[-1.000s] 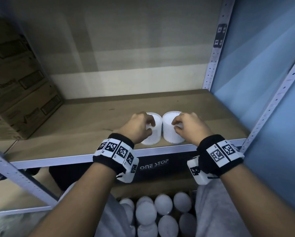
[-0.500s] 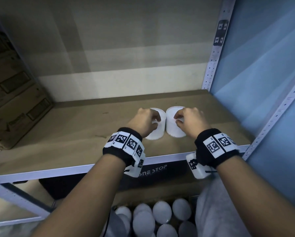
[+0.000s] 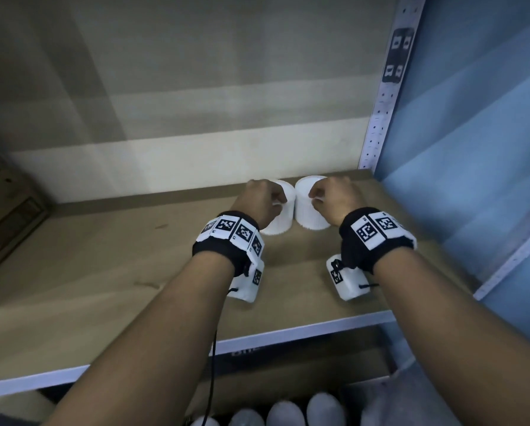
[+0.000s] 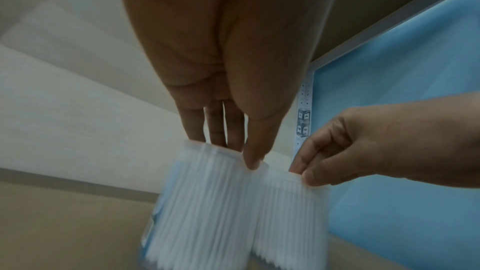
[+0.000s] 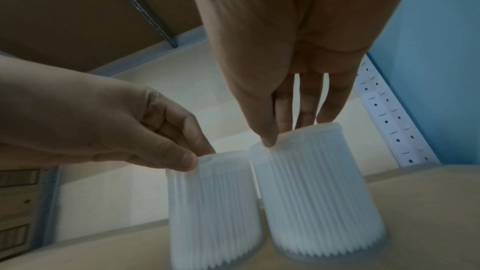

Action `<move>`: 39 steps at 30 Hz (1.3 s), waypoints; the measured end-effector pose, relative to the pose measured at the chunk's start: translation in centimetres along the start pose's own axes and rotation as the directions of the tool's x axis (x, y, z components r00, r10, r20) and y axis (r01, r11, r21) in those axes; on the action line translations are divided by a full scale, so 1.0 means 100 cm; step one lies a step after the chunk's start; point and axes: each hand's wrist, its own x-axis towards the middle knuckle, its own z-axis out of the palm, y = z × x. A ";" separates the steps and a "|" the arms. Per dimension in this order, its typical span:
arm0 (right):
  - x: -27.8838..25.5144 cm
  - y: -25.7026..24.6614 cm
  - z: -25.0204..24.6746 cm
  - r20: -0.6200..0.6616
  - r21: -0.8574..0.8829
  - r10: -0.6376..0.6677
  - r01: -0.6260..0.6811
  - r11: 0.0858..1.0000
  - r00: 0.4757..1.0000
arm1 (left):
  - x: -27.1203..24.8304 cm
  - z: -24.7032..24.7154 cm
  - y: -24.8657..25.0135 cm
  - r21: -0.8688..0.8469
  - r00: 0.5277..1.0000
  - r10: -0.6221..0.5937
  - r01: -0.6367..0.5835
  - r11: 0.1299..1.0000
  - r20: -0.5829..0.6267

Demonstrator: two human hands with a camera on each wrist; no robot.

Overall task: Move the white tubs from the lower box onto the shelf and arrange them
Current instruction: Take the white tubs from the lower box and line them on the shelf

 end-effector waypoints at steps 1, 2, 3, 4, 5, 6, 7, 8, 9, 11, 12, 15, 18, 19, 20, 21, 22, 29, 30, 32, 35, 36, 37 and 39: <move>0.007 0.001 0.001 -0.011 0.006 -0.002 0.002 1.000 1.000 | 0.008 0.002 -0.002 -0.002 1.000 -0.003 0.003 1.000 -0.001; 0.014 0.002 0.002 -0.016 0.008 -0.004 0.004 1.000 1.000 | 0.016 0.004 -0.004 -0.006 1.000 -0.008 0.008 1.000 -0.002; 0.020 0.002 0.003 -0.019 0.009 -0.004 0.004 1.000 1.000 | 0.023 0.005 -0.006 -0.010 1.000 -0.013 0.013 1.000 -0.003; 0.027 0.003 0.004 -0.026 0.013 -0.004 0.004 1.000 1.000 | 0.031 0.007 -0.008 -0.011 1.000 -0.016 0.015 1.000 -0.004; 0.034 0.004 0.005 -0.034 0.019 -0.003 0.004 1.000 0.999 | 0.038 0.009 -0.010 -0.008 1.000 -0.016 0.016 1.000 -0.006; 0.039 0.005 0.005 -0.040 0.027 -0.003 0.004 1.000 0.999 | 0.044 0.010 -0.011 -0.005 1.000 -0.014 0.014 1.000 -0.009; 0.045 0.006 0.006 -0.044 0.032 -0.002 0.004 0.999 0.999 | 0.050 0.011 -0.013 -0.001 1.000 -0.012 0.012 1.000 -0.013; 0.050 0.007 0.006 -0.046 0.035 -0.002 0.004 0.999 0.999 | 0.056 0.012 -0.014 -0.001 1.000 -0.012 0.012 1.000 -0.019; 0.055 0.009 0.007 -0.046 0.038 -0.002 0.004 0.999 0.999 | 0.061 0.013 -0.015 0.000 1.000 -0.012 0.012 1.000 -0.025; 0.064 0.011 0.007 -0.050 0.046 0.001 0.001 0.999 0.999 | 0.070 0.015 -0.016 0.012 0.999 -0.001 0.001 1.000 -0.037; 0.068 0.011 0.007 -0.055 0.044 0.003 0.000 0.999 0.999 | 0.074 0.016 -0.016 0.023 0.999 0.007 -0.006 1.000 -0.038; 0.077 0.013 0.009 -0.047 0.037 0.013 -0.011 0.999 0.999 | 0.082 0.019 -0.019 0.048 0.999 0.018 -0.016 0.999 -0.038; 0.078 0.012 0.006 -0.032 0.039 0.032 -0.031 0.999 0.999 | 0.083 0.018 -0.020 0.049 0.999 0.019 -0.017 0.999 -0.042; 0.076 0.012 0.003 -0.009 0.046 0.039 -0.039 0.998 0.999 | 0.082 0.017 -0.020 0.050 0.999 0.021 -0.020 0.999 -0.031; 0.073 0.011 0.000 0.022 0.052 0.039 -0.040 0.998 0.999 | 0.080 0.014 -0.020 0.052 1.000 0.023 -0.022 0.998 -0.008; 0.069 0.011 -0.004 0.055 0.055 0.037 -0.040 0.998 0.998 | 0.078 0.010 -0.019 0.057 0.999 0.021 -0.022 0.998 0.025; 0.063 0.011 -0.007 0.083 0.055 0.033 -0.038 0.998 0.996 | 0.074 0.006 -0.018 0.062 0.998 0.012 -0.016 0.998 0.068; 0.003 0.014 -0.007 0.125 0.159 0.026 -0.046 0.986 0.992 | 0.012 -0.032 -0.013 0.170 0.992 -0.069 0.050 0.984 0.107; -0.007 0.012 -0.010 0.142 0.173 0.027 -0.052 0.983 0.989 | 0.001 -0.038 -0.012 0.194 0.991 -0.087 0.065 0.979 0.106; -0.031 0.006 -0.016 0.157 0.171 0.025 -0.052 0.984 0.987 | -0.025 -0.051 -0.010 0.237 0.986 -0.122 0.093 0.967 0.111; -0.064 -0.008 -0.024 0.121 0.152 -0.022 0.003 0.988 0.992 | -0.065 -0.063 -0.004 0.267 0.974 -0.180 0.138 0.954 0.139; -0.075 -0.014 -0.027 0.113 0.136 -0.046 0.030 0.990 0.993 | -0.077 -0.065 -0.002 0.278 0.972 -0.189 0.145 0.950 0.138; -0.087 -0.020 -0.029 0.112 0.117 -0.070 0.057 0.992 0.991 | -0.090 -0.067 0.001 0.298 0.973 -0.191 0.145 0.943 0.131; -0.110 -0.032 -0.032 0.117 0.089 -0.110 0.100 0.991 0.987 | -0.116 -0.070 0.008 0.350 0.975 -0.186 0.132 0.927 0.124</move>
